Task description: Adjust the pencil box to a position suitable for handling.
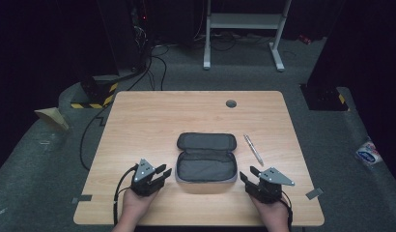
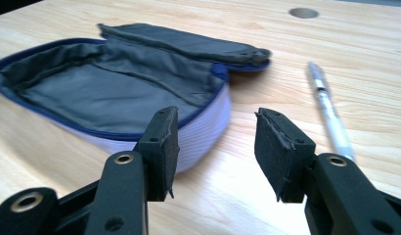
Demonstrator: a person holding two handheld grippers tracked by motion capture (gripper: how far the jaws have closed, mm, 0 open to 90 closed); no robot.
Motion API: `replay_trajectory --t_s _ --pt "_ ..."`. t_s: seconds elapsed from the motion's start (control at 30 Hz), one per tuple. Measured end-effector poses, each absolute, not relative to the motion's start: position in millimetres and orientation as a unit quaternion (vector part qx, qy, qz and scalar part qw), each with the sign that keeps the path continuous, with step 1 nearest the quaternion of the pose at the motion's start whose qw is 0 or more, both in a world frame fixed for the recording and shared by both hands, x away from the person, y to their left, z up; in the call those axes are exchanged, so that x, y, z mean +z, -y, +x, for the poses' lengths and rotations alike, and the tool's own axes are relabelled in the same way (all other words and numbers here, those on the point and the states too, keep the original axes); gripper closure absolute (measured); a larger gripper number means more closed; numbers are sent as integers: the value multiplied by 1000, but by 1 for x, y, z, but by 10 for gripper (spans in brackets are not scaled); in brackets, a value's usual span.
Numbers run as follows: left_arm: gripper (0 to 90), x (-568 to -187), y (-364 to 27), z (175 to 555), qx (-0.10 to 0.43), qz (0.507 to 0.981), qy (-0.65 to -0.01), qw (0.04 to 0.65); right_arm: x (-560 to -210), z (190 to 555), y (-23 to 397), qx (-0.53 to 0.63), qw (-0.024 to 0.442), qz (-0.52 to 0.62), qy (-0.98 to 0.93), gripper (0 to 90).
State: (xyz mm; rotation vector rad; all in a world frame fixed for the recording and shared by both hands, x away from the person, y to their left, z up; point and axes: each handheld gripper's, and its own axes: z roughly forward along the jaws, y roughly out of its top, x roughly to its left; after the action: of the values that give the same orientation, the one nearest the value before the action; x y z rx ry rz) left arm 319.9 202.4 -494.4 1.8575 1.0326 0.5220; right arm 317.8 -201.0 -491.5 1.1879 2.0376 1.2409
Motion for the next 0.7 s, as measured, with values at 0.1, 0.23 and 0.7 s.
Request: replay_trajectory --t_s 0.1,0.23,0.7 --pt "677 -496 -211 321 216 752 -428 452 -491 320 208 449 238 441 -739 508" --pt "668 -500 -229 324 228 748 -450 431 -491 323 217 443 243 453 -735 496" --pt "517 -523 -269 330 250 746 -514 343 -501 367 252 392 245 490 -739 518"
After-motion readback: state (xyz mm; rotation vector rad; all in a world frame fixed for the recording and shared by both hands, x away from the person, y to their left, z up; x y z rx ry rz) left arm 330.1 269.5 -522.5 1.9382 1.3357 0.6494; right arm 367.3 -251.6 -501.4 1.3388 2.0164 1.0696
